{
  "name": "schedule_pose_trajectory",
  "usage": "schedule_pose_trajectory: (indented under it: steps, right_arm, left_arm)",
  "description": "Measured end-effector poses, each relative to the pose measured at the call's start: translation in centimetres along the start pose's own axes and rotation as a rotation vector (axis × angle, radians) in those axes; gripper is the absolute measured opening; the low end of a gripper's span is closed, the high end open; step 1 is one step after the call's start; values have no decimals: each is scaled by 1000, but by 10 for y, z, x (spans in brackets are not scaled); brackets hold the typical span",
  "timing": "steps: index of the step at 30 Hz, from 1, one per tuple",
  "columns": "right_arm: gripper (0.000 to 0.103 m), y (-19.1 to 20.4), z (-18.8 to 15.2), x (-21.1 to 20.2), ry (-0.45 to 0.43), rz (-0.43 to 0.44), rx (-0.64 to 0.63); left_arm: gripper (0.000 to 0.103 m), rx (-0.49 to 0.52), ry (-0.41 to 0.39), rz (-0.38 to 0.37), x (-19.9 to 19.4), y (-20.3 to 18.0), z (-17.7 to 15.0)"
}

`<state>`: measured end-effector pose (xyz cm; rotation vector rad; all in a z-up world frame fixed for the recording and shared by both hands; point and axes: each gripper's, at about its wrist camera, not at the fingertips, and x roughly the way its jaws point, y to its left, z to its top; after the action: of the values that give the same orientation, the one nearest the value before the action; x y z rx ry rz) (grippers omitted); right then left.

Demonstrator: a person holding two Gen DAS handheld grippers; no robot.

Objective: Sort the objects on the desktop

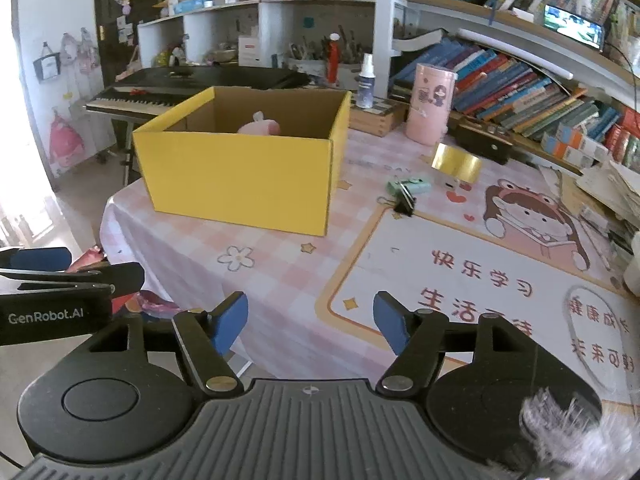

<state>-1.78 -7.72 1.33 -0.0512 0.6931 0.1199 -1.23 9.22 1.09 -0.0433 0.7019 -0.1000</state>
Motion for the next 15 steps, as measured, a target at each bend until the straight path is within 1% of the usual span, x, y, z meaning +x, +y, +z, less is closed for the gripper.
schedule_pose_trajectory:
  steps: [5, 15]
  right_arm:
    - [69, -7, -3, 0, 13, -28, 23]
    - [73, -22, -5, 3, 29, -71, 51]
  left_arm:
    - [83, 37, 6, -35, 6, -9, 2]
    - [83, 71, 27, -84, 19, -26, 8]
